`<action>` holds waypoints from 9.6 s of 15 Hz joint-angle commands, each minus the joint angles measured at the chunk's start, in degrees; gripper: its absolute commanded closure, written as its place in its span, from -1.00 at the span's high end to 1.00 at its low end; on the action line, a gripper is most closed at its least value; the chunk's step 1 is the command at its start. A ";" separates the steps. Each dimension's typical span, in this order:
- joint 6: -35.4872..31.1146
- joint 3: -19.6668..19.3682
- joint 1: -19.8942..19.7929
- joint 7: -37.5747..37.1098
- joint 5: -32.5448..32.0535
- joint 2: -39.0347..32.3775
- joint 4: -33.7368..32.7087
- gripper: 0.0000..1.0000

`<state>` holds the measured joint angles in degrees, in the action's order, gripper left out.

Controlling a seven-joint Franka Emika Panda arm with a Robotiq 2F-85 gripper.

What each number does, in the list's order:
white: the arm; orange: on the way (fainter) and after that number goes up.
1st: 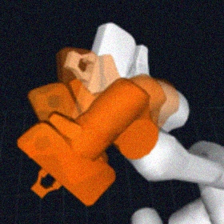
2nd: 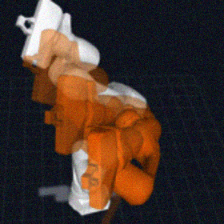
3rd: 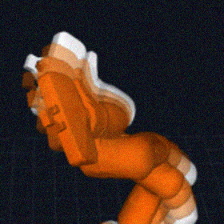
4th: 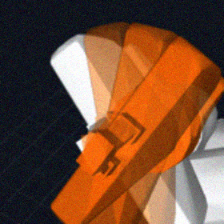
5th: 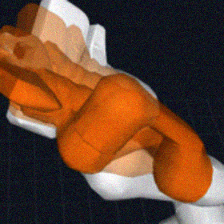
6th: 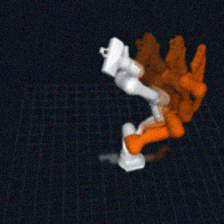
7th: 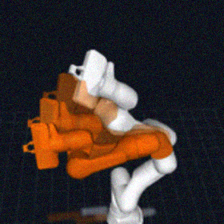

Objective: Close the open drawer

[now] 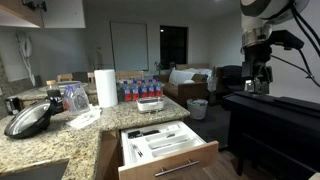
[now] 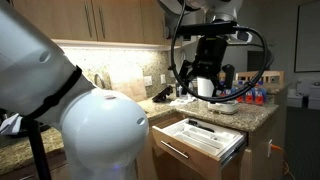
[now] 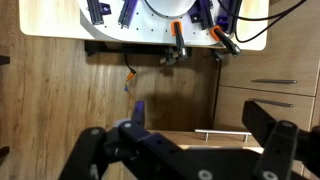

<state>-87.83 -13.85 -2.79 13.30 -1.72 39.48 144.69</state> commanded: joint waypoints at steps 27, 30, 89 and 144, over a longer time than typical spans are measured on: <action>0.14 0.90 -1.12 0.58 0.44 -0.22 -0.14 1.00; 0.14 0.90 -1.12 0.58 0.44 -0.22 -0.14 1.00; -28.99 24.96 12.11 -21.66 10.52 -30.25 3.14 1.00; -71.71 16.50 23.25 -43.49 -0.52 -57.75 -2.23 1.00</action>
<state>-155.97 5.05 18.51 -26.06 1.14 -17.96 142.25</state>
